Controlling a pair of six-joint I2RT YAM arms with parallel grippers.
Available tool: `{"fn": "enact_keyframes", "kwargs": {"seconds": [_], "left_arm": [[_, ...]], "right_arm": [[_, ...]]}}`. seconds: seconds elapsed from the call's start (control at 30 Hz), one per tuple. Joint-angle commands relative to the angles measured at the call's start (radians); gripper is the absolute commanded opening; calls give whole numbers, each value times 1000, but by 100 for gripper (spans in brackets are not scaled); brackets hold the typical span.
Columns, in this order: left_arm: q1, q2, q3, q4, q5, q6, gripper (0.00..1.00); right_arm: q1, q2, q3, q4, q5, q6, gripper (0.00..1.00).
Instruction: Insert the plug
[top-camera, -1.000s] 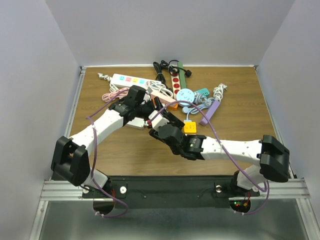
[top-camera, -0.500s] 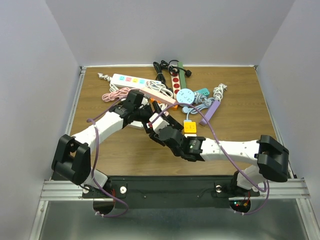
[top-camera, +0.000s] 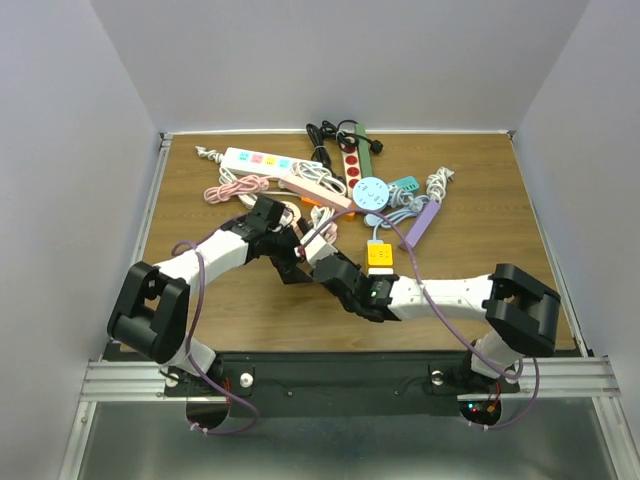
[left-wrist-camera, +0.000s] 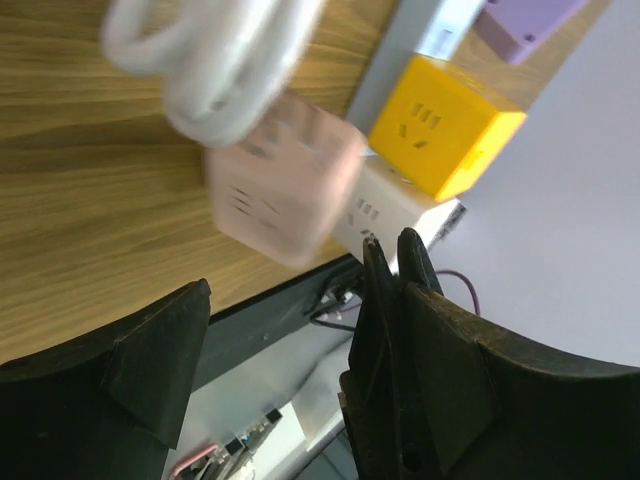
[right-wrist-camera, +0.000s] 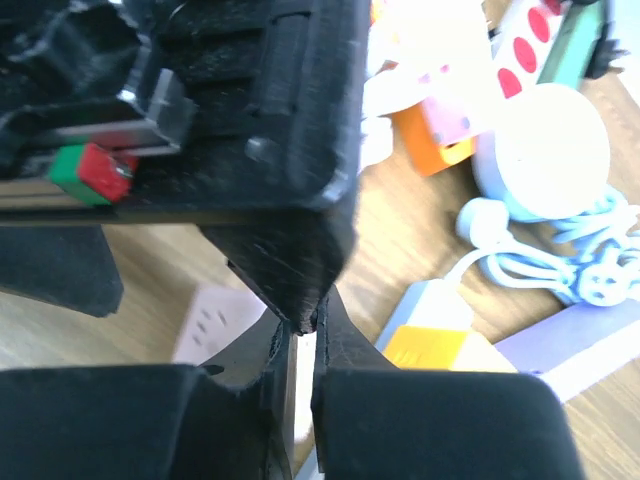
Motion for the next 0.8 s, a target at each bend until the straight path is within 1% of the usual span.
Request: {"fn": "enact_keyframes", "kwargs": {"seconds": [0.0, 0.1, 0.2, 0.27, 0.3, 0.33, 0.37, 0.4, 0.47, 0.5, 0.6, 0.63, 0.77], "left_arm": [[9, -35, 16, 232, -5, 14, 90], [12, -34, 10, 257, -48, 40, 90], [12, -43, 11, 318, -104, 92, 89], [10, -55, 20, 329, -184, 176, 89], [12, -64, 25, 334, -203, 206, 89], [9, -69, 25, 337, -227, 261, 89], [9, -69, 25, 335, -233, 279, 89], [9, -69, 23, 338, -238, 301, 89], [1, -77, 14, 344, -264, 356, 88], [-4, -80, 5, 347, -282, 373, 88], [-20, -90, -7, 349, -342, 424, 88], [-25, -91, -13, 349, -370, 433, 88], [-45, -86, -33, 355, -399, 459, 88]], "right_arm": [[21, 24, -22, 59, -172, 113, 0], [-28, -29, -36, 59, -229, 180, 0], [-68, -86, -68, 58, -257, 249, 1], [-73, -142, -85, 40, -254, 313, 7], [-73, -174, -91, 30, -278, 362, 18], [-73, -189, -99, 23, -304, 387, 25], [-72, -201, -110, 23, -332, 410, 32], [-73, -214, -132, 23, -400, 433, 49], [-73, -229, -156, 24, -476, 473, 61], [-72, -231, -174, 23, -487, 482, 66], [-72, -249, -196, 24, -496, 530, 71], [-72, -252, -209, 24, -481, 551, 76], [-70, -257, -238, 4, -410, 605, 80]]}}
